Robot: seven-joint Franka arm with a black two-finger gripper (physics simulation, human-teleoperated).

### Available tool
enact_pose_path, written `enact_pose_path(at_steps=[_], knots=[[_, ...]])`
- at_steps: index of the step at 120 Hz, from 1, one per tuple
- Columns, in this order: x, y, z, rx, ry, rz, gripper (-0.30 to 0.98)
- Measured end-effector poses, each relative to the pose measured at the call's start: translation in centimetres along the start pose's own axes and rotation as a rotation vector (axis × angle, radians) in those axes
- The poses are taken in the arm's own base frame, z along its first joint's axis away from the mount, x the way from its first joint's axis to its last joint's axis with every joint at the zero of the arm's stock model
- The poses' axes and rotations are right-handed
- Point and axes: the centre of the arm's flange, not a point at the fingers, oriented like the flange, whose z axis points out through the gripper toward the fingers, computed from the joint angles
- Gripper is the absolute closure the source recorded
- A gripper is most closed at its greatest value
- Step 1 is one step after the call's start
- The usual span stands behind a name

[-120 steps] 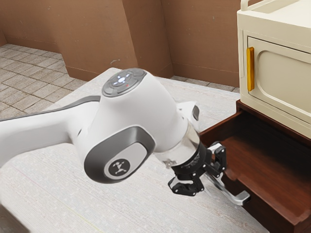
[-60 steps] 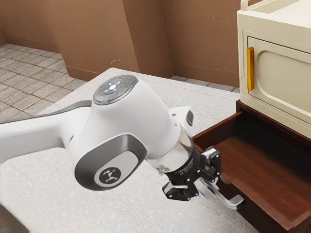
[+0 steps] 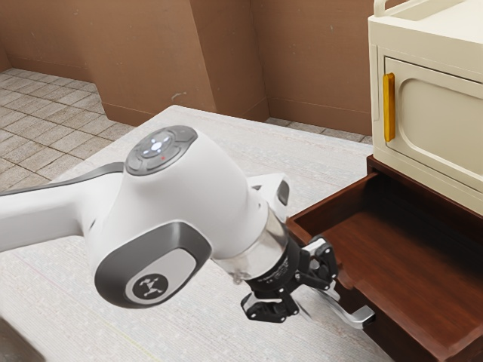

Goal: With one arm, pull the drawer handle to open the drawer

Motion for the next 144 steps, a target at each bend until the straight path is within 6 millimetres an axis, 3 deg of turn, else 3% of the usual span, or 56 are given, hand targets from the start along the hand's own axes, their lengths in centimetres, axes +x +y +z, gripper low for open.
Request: enact_pose_path(at_steps=[60,86,104,111,116,120,125,130,137,144], knots=[[0.2,-1.8,-0.5,0.0,0.009,-0.006,0.56],[0.0,-1.6,-0.9,-0.01,0.031,0.017,0.56],[-0.2,-1.2,-2.6,-0.043,0.073,0.06,0.56],[0.0,-0.4,-4.1,-0.069,0.095,0.071,0.56],[0.7,0.6,-6.2,-0.095,0.117,0.068,0.55],[2.2,1.8,-8.9,-0.121,0.138,0.04,0.51],[6.9,3.3,-13.8,-0.149,0.17,-0.068,0.42],[12.1,3.4,-18.3,-0.148,0.192,-0.201,0.34],[17.8,1.0,-22.1,-0.085,0.198,-0.373,0.26],[22.8,-2.9,-22.8,0.022,0.204,-0.528,0.2]])
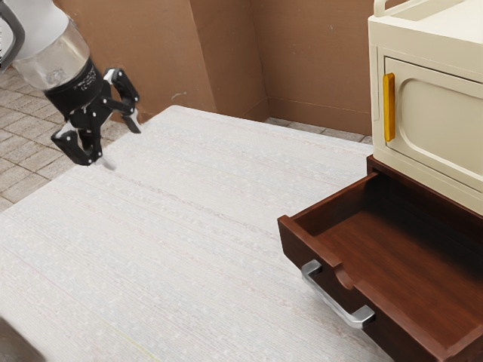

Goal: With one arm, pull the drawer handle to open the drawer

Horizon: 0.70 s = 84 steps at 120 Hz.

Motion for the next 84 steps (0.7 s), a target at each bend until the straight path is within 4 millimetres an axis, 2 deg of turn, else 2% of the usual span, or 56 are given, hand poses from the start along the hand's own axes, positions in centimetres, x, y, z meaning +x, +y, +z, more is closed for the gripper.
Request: enact_pose_path(at_steps=[7,15,34,55,84], knots=[[3.4,-0.7,2.0,0.109,0.027,-0.084,0.15],[4.8,-1.0,3.9,0.192,0.041,-0.119,0.11],[4.7,-1.6,5.4,0.285,0.049,-0.115,0.05],[5.4,-2.2,5.7,0.324,0.039,-0.131,0.02],[5.3,-2.8,5.8,0.33,0.033,-0.124,0.01]])
